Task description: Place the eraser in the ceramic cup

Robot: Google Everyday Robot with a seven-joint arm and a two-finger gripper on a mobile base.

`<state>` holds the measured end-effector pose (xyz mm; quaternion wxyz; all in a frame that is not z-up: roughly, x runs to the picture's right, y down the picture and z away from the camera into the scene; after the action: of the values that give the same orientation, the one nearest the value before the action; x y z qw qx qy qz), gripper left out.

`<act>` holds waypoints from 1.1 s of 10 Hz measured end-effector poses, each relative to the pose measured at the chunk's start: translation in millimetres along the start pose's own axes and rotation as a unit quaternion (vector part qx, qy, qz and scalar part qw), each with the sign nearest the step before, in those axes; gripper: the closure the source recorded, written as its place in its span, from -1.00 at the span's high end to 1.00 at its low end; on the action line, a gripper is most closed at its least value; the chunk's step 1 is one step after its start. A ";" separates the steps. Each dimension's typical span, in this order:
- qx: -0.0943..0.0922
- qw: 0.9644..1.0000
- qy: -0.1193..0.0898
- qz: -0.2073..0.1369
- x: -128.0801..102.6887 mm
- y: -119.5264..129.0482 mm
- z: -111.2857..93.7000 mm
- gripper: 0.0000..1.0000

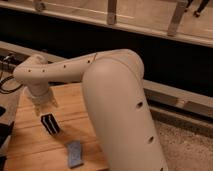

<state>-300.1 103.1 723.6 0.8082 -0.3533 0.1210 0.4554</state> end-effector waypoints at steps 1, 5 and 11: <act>-0.020 1.000 0.004 0.003 1.1 -1.3 3.3 0.30; -0.096 0.995 0.011 0.025 11.7 -12.1 9.9 0.30; -0.085 0.995 0.042 0.027 14.6 -5.4 14.0 0.30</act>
<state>-289.3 120.3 728.6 0.7570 -0.4360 0.1252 0.4702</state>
